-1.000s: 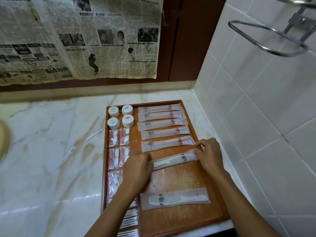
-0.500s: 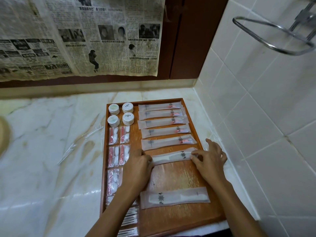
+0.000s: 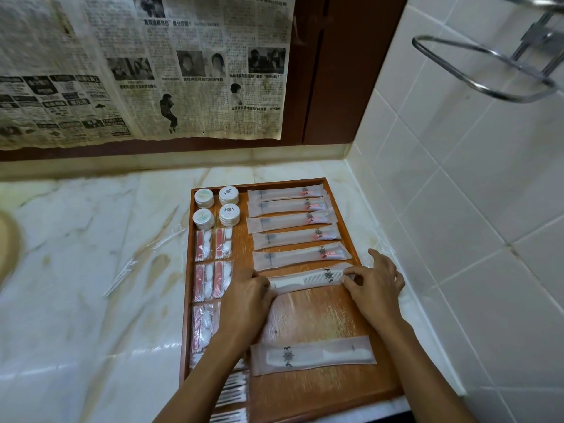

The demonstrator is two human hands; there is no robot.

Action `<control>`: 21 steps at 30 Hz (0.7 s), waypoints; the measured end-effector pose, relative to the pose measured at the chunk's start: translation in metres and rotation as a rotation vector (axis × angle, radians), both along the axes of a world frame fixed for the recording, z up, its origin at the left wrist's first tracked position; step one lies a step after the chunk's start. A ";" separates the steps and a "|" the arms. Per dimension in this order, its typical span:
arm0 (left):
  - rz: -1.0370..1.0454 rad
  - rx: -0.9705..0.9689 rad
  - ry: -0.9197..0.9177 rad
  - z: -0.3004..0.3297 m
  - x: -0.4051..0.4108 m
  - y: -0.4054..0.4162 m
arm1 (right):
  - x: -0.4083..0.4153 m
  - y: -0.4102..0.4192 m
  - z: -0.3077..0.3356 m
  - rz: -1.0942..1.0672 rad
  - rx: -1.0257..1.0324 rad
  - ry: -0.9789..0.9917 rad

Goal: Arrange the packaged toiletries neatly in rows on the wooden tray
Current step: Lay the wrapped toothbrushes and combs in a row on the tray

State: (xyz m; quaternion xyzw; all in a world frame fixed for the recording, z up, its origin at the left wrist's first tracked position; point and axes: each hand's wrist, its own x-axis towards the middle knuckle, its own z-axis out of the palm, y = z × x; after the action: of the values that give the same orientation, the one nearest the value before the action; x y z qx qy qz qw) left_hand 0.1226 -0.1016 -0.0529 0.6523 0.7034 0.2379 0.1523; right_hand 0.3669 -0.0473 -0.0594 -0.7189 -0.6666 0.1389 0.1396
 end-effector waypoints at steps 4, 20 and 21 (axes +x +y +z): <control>-0.009 0.004 -0.003 -0.002 -0.001 0.000 | 0.000 0.001 0.000 -0.008 0.003 0.012; -0.282 -0.083 0.047 0.013 -0.014 -0.041 | 0.001 -0.069 0.018 0.407 0.033 0.221; -0.326 -0.110 0.081 0.015 -0.014 -0.045 | 0.004 -0.074 0.017 0.421 0.026 0.209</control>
State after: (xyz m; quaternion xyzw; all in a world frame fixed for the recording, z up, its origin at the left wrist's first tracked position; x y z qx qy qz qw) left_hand 0.1090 -0.1469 -0.0382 0.7574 0.6058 0.1448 0.1959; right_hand 0.3712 -0.1214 -0.0425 -0.5439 -0.7856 0.2298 0.1850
